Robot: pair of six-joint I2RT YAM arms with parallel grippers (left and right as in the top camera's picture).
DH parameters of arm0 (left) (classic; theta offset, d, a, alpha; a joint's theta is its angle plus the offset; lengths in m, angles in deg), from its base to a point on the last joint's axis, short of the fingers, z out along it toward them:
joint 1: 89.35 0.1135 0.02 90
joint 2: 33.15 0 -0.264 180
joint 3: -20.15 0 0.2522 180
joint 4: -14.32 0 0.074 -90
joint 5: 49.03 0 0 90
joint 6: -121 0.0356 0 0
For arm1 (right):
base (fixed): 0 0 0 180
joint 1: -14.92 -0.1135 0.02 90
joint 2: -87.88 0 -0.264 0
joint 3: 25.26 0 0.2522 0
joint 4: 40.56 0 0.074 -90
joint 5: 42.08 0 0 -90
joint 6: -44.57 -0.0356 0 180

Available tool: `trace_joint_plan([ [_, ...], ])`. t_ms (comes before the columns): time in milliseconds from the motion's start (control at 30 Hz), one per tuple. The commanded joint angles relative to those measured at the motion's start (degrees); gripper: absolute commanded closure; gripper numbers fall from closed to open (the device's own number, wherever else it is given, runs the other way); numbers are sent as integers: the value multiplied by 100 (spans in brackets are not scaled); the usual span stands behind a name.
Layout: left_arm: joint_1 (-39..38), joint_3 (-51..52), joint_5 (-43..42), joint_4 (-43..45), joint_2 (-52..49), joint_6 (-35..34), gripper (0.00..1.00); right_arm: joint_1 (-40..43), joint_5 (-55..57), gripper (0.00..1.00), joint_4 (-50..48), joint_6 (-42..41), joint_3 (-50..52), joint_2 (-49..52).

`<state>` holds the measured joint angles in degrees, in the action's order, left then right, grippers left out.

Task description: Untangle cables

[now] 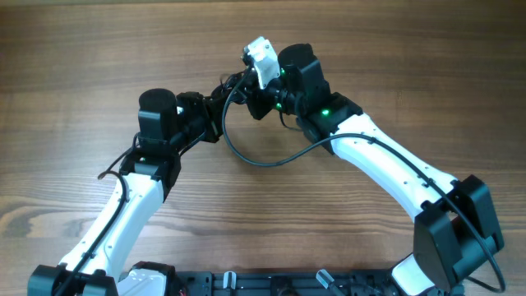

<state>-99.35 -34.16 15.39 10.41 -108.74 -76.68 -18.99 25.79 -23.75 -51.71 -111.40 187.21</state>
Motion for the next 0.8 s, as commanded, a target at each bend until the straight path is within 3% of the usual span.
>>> trace_joint_plan([
  [0,55,-92,146,197,59,841,96,2,-369,76,376,33,46,52],
  [67,55,-92,173,197,59,1156,96,24,-369,71,621,33,46,-13],
  [133,55,-92,170,201,59,1154,96,50,-367,60,916,212,46,-90],
  [167,55,-92,168,201,59,1156,96,74,-361,8,1095,509,44,-153],
  [200,52,-92,168,199,59,1152,96,133,-271,0,1272,568,44,-254],
  [367,55,-92,407,197,59,748,96,669,-273,0,2369,35,46,-1043],
  [467,52,-92,439,197,59,170,96,745,-321,0,2780,973,111,-1029],
  [567,52,-92,435,199,59,131,96,730,-927,2,2111,1829,544,-1016],
  [700,50,-92,197,197,59,-254,96,730,-1235,12,577,1810,1213,-876],
  [733,46,-92,111,199,59,-256,96,730,-1364,16,323,1810,1239,-815],
  [767,37,-92,-59,199,59,-256,96,730,-1360,29,-173,1764,1241,-662],
])
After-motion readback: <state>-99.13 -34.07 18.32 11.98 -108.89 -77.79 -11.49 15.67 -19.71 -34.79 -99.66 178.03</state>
